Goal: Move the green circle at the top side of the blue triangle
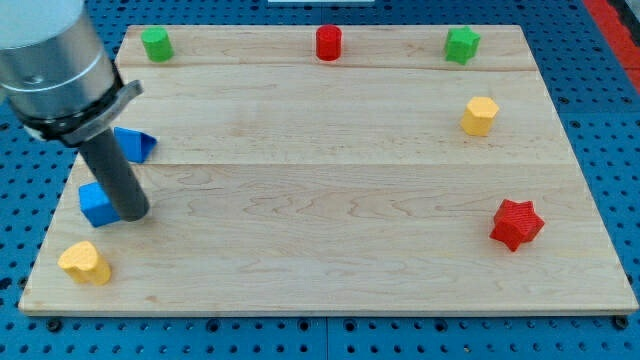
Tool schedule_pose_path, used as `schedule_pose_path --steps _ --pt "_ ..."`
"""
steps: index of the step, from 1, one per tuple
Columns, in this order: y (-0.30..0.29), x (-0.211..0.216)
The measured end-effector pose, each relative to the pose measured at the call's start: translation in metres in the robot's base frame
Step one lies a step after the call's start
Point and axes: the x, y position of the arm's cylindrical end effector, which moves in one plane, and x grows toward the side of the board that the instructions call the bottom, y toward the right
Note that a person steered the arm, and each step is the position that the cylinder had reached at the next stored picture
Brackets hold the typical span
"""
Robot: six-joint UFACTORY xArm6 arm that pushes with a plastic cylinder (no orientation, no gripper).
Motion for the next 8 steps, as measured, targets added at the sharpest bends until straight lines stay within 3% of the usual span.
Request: schedule_pose_path --steps 1,2,4,5,6,7,8 --pt "0.002 -0.001" --pt "0.036 -0.052" --pt "0.069 -0.191" --pt "0.061 -0.263" --pt "0.023 -0.307" --pt "-0.028 -0.293" --pt "-0.03 -0.251"
